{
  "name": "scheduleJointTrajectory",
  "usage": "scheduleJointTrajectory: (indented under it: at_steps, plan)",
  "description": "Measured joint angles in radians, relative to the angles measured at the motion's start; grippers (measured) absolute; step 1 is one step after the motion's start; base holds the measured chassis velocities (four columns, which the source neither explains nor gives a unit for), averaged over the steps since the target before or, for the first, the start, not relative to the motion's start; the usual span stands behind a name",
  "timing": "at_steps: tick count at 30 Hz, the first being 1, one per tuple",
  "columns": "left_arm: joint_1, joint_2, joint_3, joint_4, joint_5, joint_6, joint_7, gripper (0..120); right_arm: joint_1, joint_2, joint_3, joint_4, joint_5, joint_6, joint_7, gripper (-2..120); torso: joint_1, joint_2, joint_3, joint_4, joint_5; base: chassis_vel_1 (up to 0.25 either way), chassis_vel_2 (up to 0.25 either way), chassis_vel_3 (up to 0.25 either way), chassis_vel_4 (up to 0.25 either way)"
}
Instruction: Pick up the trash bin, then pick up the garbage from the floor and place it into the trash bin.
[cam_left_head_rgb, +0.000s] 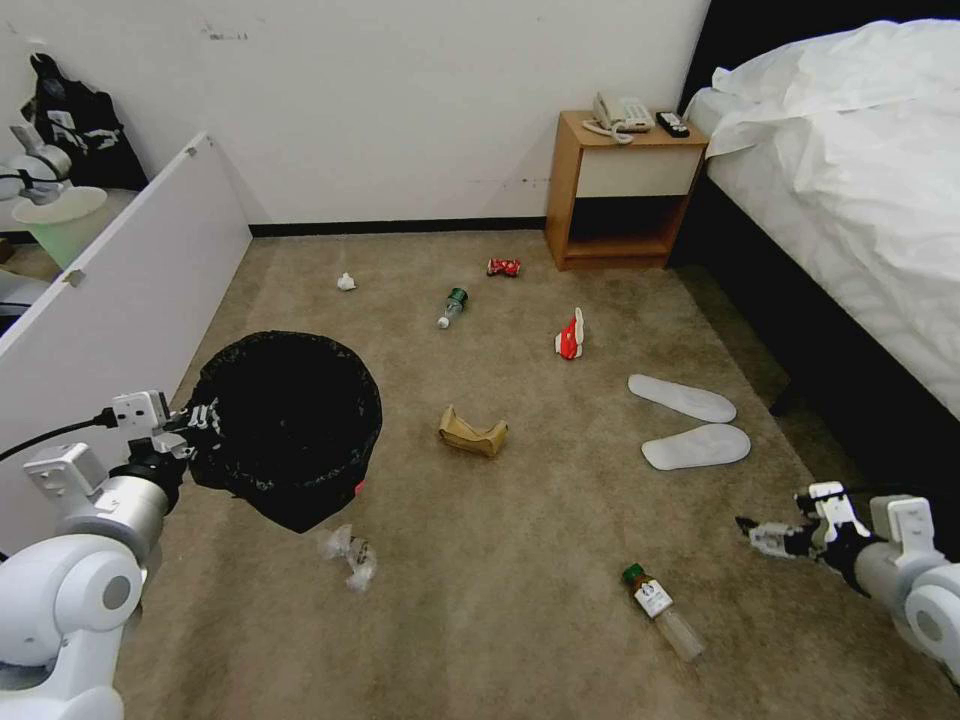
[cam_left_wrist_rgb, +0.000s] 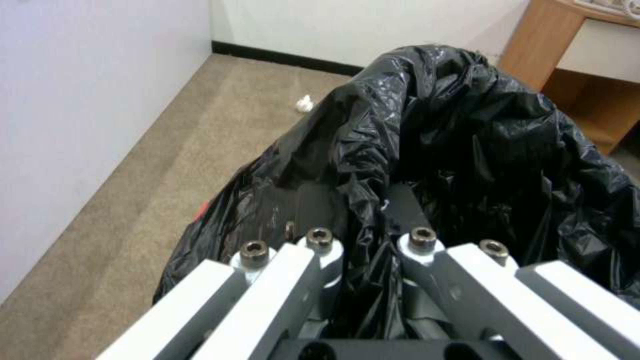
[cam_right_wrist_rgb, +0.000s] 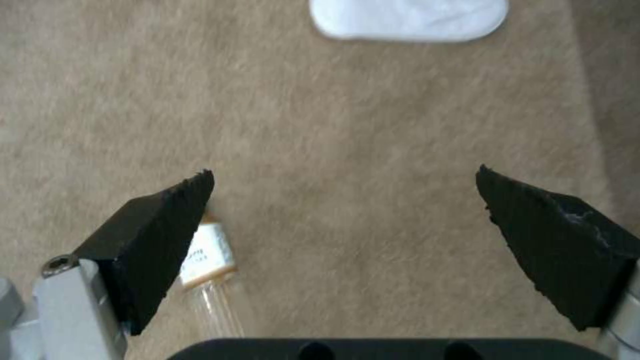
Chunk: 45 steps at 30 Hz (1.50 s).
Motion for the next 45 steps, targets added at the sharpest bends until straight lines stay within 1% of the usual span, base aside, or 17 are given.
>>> scheduleJointTrajectory:
  at_steps: [5, 8, 12, 14, 17, 19, 20, 22, 23, 25, 26, 29, 35, 40, 45]
  plan:
    - [0.004, 0.0, 0.002, 0.0, 0.003, -0.001, 0.002, 4, 0.009, -0.004, -0.052, -0.037, -0.023, 0.002, -0.028, 100, 0.0, 0.0, 0.0, 0.0001, 0.0001, 0.0, 0.0, 0.0, 0.0]
    - [0.01, 0.001, 0.002, 0.004, 0.003, -0.001, 0.004, 4, 0.022, -0.007, -0.11, -0.069, -0.082, 0.004, -0.109, 100, 0.0, 0.0, 0.0, 0.0001, 0.0001, 0.0, 0.0, 0.0, 0.0]
    - [0.012, 0.002, 0.002, 0.005, 0.003, -0.001, 0.004, 4, 0.033, -0.006, -0.141, -0.08, -0.107, 0.005, -0.131, 100, 0.0, 0.0, 0.0, 0.0001, 0.0, 0.0, 0.0, 0.0, 0.0]
    - [0.012, 0.004, 0.002, 0.008, 0.003, -0.001, 0.004, 4, 0.048, 0.0, -0.162, -0.1, -0.151, 0.006, -0.186, 100, 0.0, 0.0, 0.0, 0.0001, 0.0001, 0.0, 0.0, 0.0, 0.0]
    - [0.013, 0.004, 0.002, 0.008, 0.003, -0.001, 0.004, 4, 0.054, 0.002, -0.167, -0.108, -0.167, 0.007, -0.212, 100, 0.0, 0.0, 0.0, 0.0001, 0.0001, 0.0, 0.0, 0.0, 0.0]
    - [0.013, 0.005, 0.002, 0.01, 0.004, -0.001, 0.004, 4, 0.061, 0.003, -0.175, -0.126, -0.202, 0.031, -0.27, 100, 0.0, 0.0, 0.0, 0.0001, 0.0001, 0.0, 0.0, 0.0, 0.0]
    - [0.013, 0.005, 0.002, 0.01, 0.004, -0.001, 0.004, 4, 0.061, 0.003, -0.175, -0.126, -0.202, 0.031, -0.27, 100, 0.0, 0.0, 0.0, 0.0001, 0.0001, 0.0, 0.0, 0.0, 0.0]
    - [0.013, 0.004, 0.004, 0.014, 0.006, -0.001, 0.004, 4, 0.064, 0.006, -0.182, -0.141, -0.25, 0.064, -0.323, 100, 0.0, 0.0, 0.0, 0.0, 0.0, 0.0, 0.0, 0.0, 0.0]
    - [0.013, 0.004, 0.004, 0.014, 0.006, -0.001, 0.004, 4, 0.064, 0.006, -0.182, -0.141, -0.25, 0.064, -0.323, 100, 0.0, 0.0, 0.0, 0.0, 0.0, 0.0, 0.0, 0.0, 0.0]
    - [0.013, 0.003, 0.007, 0.017, 0.008, -0.001, 0.005, 4, 0.068, 0.007, -0.192, -0.158, -0.3, 0.098, -0.378, 100, 0.0, 0.0, 0.0, 0.0001, 0.0, 0.0, 0.0, 0.0, 0.0]
    - [0.013, 0.003, 0.007, 0.017, 0.008, -0.001, 0.005, 4, 0.068, 0.007, -0.192, -0.158, -0.3, 0.098, -0.378, 100, 0.0, 0.0, 0.0, 0.0001, 0.0, 0.0, 0.0, 0.0, 0.0]
    - [0.011, 0.002, 0.009, 0.017, 0.009, -0.001, 0.005, 4, 0.074, 0.01, -0.204, -0.173, -0.34, 0.121, -0.422, 100, 0.0, 0.0, 0.0, 0.0, 0.0, 0.0, 0.0, 0.0, 0.0]
    - [0.014, 0.002, 0.009, 0.019, 0.012, -0.001, 0.007, 4, 0.085, 0.013, -0.227, -0.2, -0.385, 0.165, -0.465, 100, 0.0, 0.0, 0.0, 0.0, 0.0, 0.0, 0.0, 0.0, 0.0]
    - [0.014, 0.0, 0.009, 0.019, 0.016, -0.001, 0.007, 4, 0.097, 0.021, -0.246, -0.222, -0.391, 0.18, -0.466, 100, 0.0, 0.0, 0.0, 0.0001, 0.0, 0.0, 0.0, 0.0, 0.0]
    - [0.016, -0.004, 0.014, 0.018, 0.024, -0.001, 0.008, 4, 0.125, 0.04, -0.273, -0.287, -0.415, 0.204, -0.456, 100, 0.0, 0.0, 0.0, 0.0, 0.0, 0.0, 0.0, 0.0, 0.0]
